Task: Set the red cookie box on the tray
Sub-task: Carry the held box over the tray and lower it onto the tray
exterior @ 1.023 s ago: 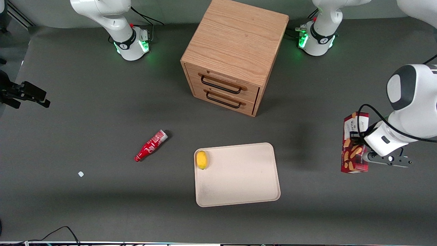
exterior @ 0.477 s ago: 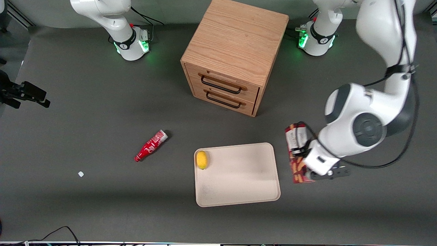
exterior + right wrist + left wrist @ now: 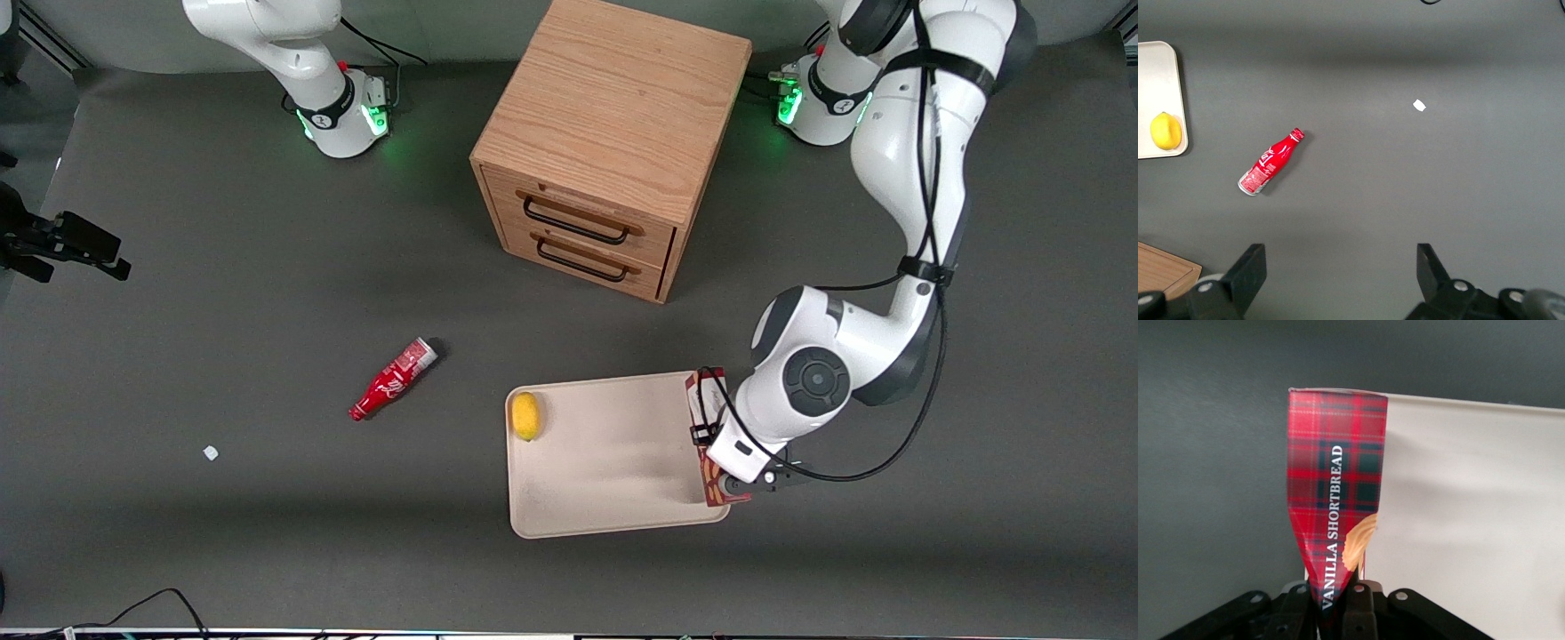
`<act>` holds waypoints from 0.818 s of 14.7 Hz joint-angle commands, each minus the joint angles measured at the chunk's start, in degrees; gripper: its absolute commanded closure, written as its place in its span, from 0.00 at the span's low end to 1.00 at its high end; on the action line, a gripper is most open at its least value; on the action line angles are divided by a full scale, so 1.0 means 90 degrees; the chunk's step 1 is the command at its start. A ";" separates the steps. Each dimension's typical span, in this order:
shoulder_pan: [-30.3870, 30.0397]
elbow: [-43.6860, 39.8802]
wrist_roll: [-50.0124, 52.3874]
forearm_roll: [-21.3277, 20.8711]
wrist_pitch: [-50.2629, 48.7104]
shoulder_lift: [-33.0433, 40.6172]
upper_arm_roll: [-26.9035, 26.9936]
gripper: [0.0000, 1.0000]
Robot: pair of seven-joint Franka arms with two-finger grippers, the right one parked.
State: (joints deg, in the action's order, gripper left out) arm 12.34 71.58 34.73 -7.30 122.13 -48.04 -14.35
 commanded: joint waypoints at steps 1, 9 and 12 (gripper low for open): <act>0.0171 -0.0268 0.0213 -0.0146 0.0062 -0.0238 0.0071 1.00; 0.0201 -0.0219 0.0184 -0.0292 0.0063 -0.0287 0.0100 0.01; 0.0172 -0.0209 0.0204 -0.0439 0.0063 -0.0219 0.0100 0.00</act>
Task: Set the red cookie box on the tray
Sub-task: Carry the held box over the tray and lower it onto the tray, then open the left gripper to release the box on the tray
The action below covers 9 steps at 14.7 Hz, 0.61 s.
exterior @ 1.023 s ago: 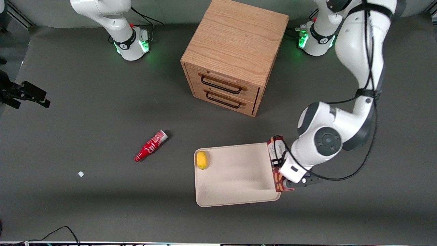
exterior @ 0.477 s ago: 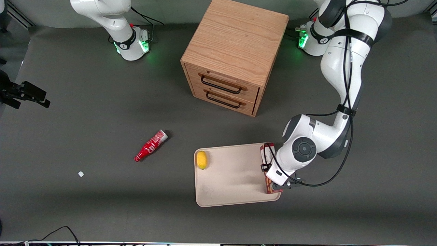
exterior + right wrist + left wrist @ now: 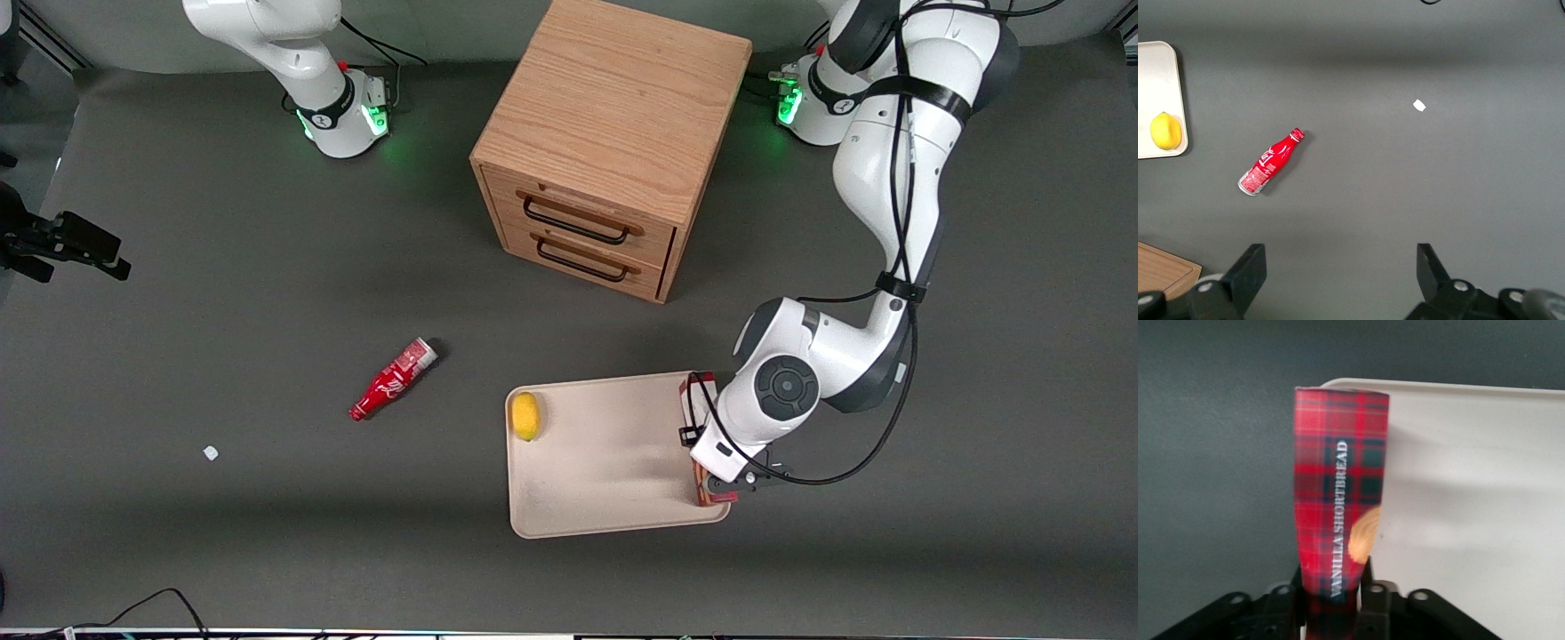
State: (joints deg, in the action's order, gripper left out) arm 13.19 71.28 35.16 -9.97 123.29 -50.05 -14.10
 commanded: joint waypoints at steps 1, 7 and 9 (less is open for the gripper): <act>0.0078 -0.0176 0.0156 -0.0133 -0.0066 0.0014 0.0073 0.00; -0.0292 0.0426 -0.0009 -0.0074 -0.0134 0.1173 0.0054 0.00; -0.0566 0.0955 -0.0408 0.0139 -0.0231 0.1857 0.0053 0.00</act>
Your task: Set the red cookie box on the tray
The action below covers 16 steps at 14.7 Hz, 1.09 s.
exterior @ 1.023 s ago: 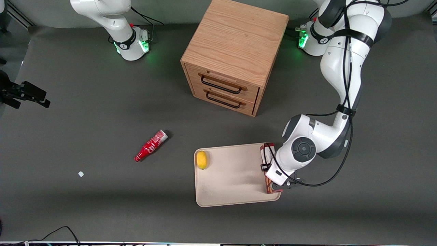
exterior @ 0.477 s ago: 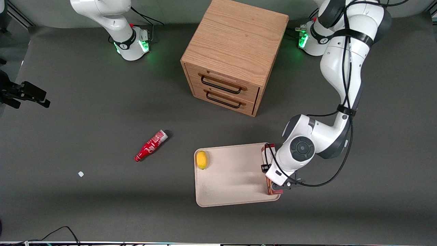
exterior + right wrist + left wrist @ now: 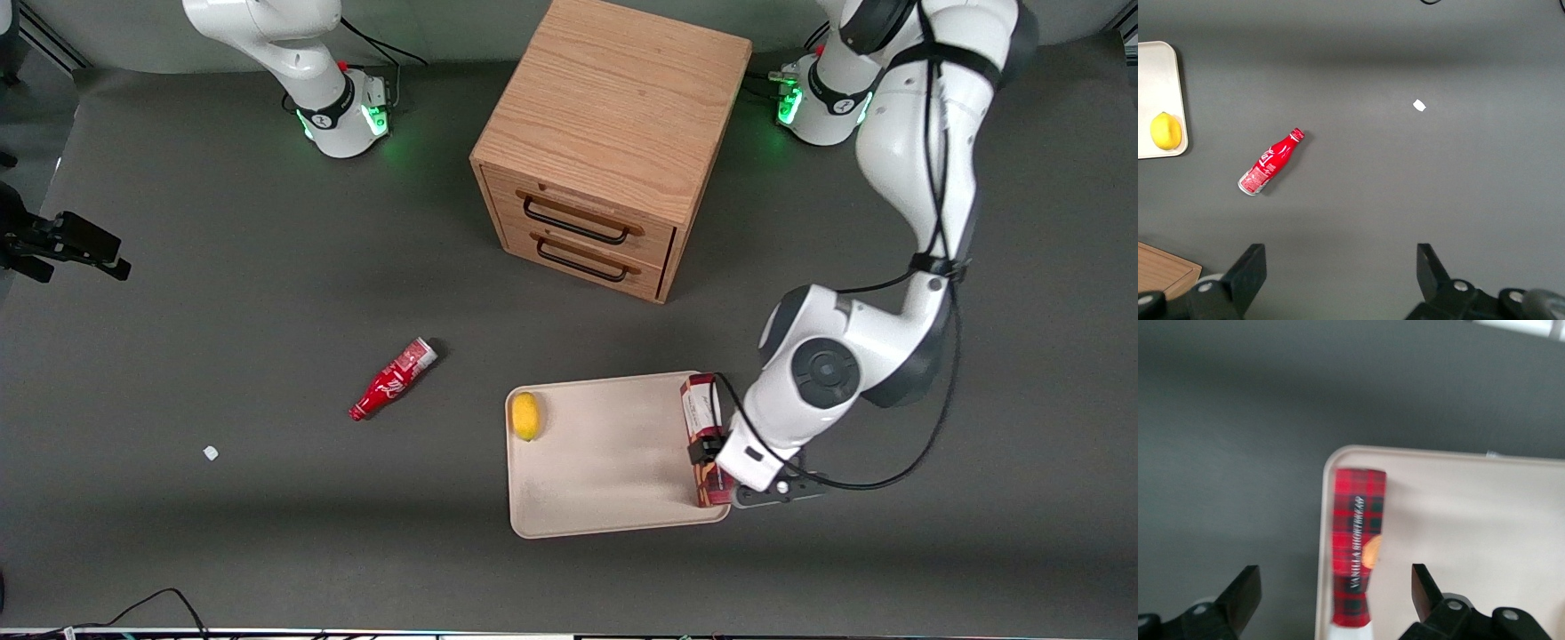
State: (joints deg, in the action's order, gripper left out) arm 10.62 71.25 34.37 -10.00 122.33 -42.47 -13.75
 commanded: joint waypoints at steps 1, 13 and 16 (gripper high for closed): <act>-0.0427 0.1202 -0.0593 0.0348 -0.0183 0.1347 0.0023 0.00; -0.2176 0.2697 -0.4433 0.1063 -0.2449 0.4326 0.0746 0.00; -0.2273 0.3205 -0.4443 0.1063 -0.2615 0.5058 0.0746 0.00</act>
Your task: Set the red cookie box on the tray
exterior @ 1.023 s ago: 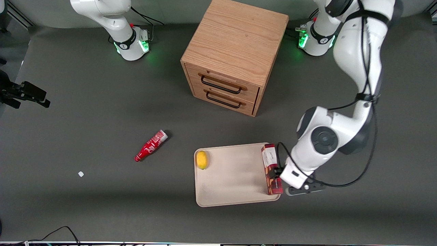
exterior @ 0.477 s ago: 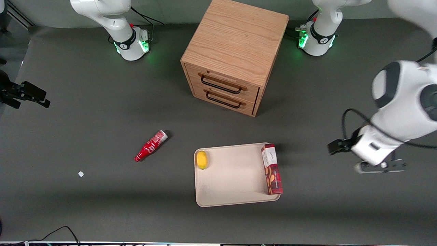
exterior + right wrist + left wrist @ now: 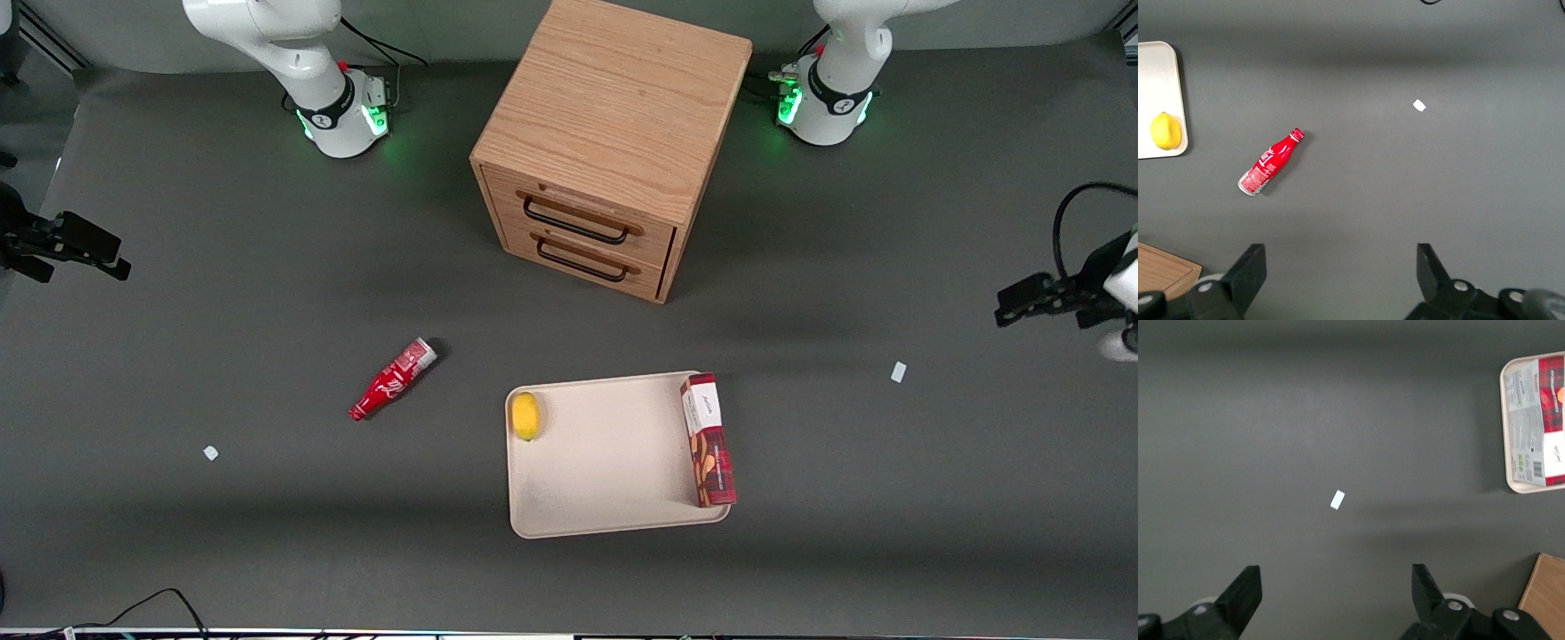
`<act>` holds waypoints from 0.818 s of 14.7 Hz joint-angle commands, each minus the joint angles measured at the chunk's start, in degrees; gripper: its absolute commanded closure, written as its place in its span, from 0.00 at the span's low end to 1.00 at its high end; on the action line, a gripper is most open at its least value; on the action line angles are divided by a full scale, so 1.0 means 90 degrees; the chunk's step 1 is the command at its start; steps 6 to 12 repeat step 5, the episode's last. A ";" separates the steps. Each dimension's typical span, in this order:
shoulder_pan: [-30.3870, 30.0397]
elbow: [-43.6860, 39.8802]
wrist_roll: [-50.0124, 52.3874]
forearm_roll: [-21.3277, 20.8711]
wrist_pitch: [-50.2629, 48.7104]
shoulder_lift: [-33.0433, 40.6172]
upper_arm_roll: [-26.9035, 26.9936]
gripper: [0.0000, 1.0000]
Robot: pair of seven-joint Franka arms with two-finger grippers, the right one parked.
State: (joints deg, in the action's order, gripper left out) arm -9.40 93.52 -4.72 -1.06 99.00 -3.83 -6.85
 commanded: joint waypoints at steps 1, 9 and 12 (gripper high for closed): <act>-0.0059 0.0828 -0.0130 0.0069 -0.0062 0.0941 -0.0029 0.00; -0.0059 0.0810 -0.0208 0.0098 -0.0267 0.1089 -0.0029 0.00; -0.0059 0.0810 -0.0208 0.0098 -0.0267 0.1089 -0.0029 0.00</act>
